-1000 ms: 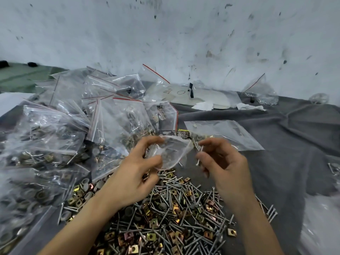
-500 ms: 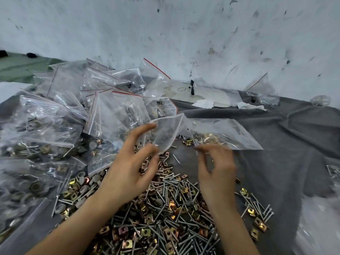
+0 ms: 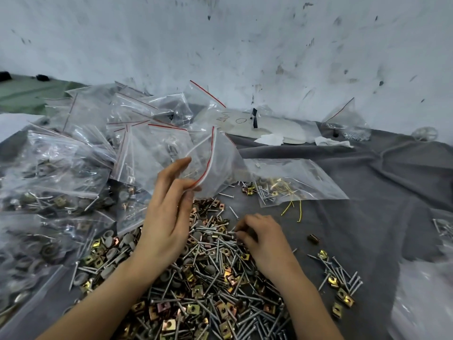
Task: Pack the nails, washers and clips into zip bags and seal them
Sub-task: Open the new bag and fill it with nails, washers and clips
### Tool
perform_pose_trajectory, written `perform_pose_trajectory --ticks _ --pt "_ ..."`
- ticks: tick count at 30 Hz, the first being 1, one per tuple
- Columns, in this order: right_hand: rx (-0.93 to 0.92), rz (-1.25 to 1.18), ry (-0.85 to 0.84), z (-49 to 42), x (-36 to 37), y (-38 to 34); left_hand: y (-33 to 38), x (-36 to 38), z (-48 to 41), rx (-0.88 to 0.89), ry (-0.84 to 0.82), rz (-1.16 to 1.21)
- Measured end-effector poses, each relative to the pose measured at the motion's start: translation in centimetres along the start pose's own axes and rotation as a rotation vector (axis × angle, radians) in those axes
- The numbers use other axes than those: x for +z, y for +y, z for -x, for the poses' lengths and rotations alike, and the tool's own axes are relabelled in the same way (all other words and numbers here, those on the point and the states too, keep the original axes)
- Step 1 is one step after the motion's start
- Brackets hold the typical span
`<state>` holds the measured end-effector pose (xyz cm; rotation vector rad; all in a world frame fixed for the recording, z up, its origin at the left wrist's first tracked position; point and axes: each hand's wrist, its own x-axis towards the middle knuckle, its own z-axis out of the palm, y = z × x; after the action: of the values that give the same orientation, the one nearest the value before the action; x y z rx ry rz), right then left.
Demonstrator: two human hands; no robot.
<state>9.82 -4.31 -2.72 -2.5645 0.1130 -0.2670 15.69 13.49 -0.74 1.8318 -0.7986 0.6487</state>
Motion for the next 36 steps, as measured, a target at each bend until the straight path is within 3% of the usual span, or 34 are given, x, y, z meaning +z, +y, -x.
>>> perform_pose_trajectory --ticks 2,7,10,16,20,23,25,29,31,36 --pt "-0.045 -0.086 0.171 0.3 -0.2 -0.5 0.0 0.1 0.1 0.035 -0.032 0.007" --pt "-0.376 -0.103 0.896 1.1 -1.1 -2.2 -0.1 0.3 0.5 0.149 -0.21 -0.096" --pt "-0.537 -0.06 1.019 1.8 -0.9 -3.1 0.1 0.3 0.7 0.205 -0.327 -0.171" --pt "-0.447 0.115 0.995 1.6 -0.5 -3.5 0.3 0.2 0.6 0.305 -0.391 -0.167" --pt "-0.391 -0.079 0.988 1.3 -0.8 -3.2 0.1 0.3 0.7 0.292 -0.374 -0.146" --pt "-0.25 -0.232 0.995 1.0 -0.8 -2.6 -0.2 0.3 0.7 0.252 -0.325 -0.123" --pt "-0.098 -0.13 0.812 0.6 -0.5 -1.8 -0.3 0.2 0.7 0.224 -0.293 -0.121" --pt "-0.004 0.126 0.148 0.0 1.3 -0.1 -0.5 0.3 0.6 0.232 -0.268 -0.115" --pt "0.02 0.123 0.047 -0.2 1.8 -0.1 -0.5 0.3 0.6 0.257 -0.268 -0.122" --pt "0.119 0.169 0.037 -0.5 1.4 -0.1 -0.3 0.3 0.6 0.268 -0.3 -0.114"
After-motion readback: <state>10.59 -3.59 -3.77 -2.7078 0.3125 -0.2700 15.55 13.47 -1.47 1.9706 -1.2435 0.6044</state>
